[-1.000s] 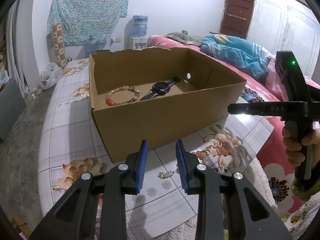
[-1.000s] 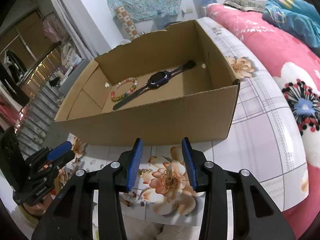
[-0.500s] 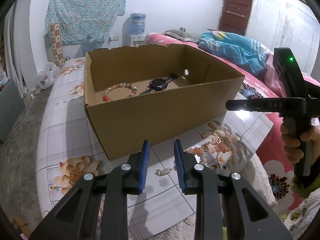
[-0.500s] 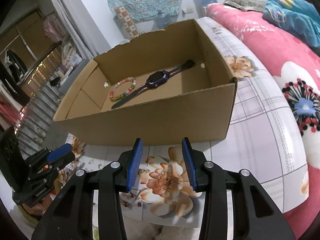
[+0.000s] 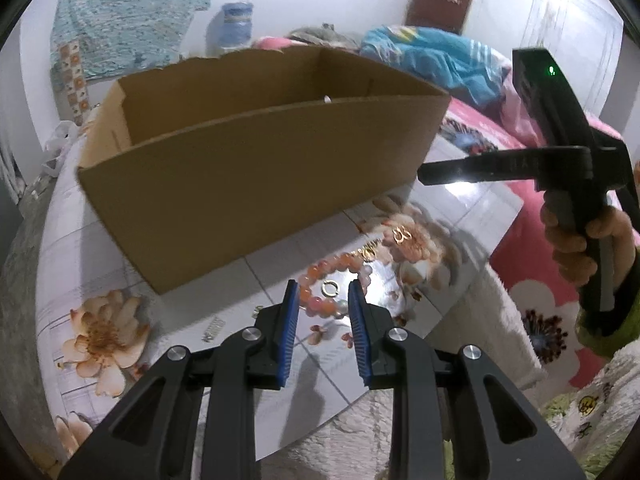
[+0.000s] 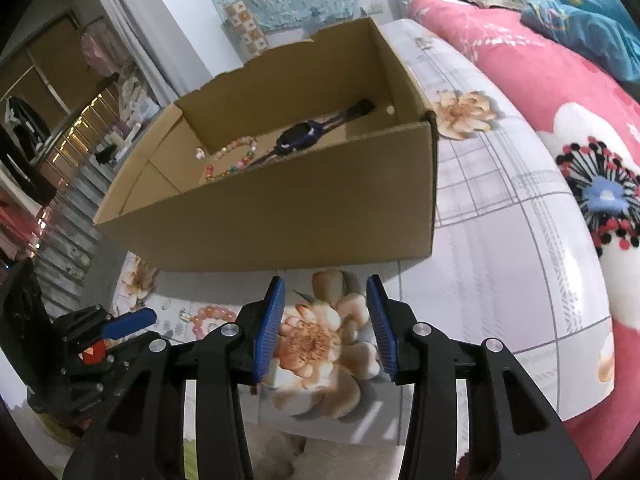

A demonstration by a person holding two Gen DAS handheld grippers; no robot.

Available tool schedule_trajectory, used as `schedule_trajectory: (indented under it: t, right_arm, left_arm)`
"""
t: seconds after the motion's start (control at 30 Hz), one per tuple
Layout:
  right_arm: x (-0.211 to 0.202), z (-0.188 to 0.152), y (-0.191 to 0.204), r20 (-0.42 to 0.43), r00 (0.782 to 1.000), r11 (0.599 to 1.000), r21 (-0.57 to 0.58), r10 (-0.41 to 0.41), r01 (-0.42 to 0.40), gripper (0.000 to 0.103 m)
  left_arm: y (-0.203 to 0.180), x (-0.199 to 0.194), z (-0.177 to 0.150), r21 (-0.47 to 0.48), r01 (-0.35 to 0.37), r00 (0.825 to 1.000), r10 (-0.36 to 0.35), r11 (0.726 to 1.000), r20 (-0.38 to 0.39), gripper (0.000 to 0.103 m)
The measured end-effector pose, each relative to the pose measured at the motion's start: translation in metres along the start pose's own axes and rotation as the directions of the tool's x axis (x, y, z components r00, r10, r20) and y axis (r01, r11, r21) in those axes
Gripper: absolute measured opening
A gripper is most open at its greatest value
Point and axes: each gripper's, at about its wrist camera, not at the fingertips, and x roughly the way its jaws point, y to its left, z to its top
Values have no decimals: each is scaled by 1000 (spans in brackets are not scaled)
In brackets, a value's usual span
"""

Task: Organize jewelry
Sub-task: 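Lower the right tool onto the pink bead bracelet and close its fingers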

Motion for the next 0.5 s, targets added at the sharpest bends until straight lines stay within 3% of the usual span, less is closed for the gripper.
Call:
schedule_trajectory:
  t: [0.13, 0.5]
  right_arm:
    - [-2, -11, 1, -1, 1000, 1000, -18, 19, -19, 42]
    - [11, -49, 42, -59, 980, 978, -73, 190, -194, 38]
  left_arm:
    - [-8, 8, 2, 28, -9, 1000, 9, 1000, -27, 24]
    - [-11, 13, -6, 17, -9, 995, 11, 1000, -104, 24]
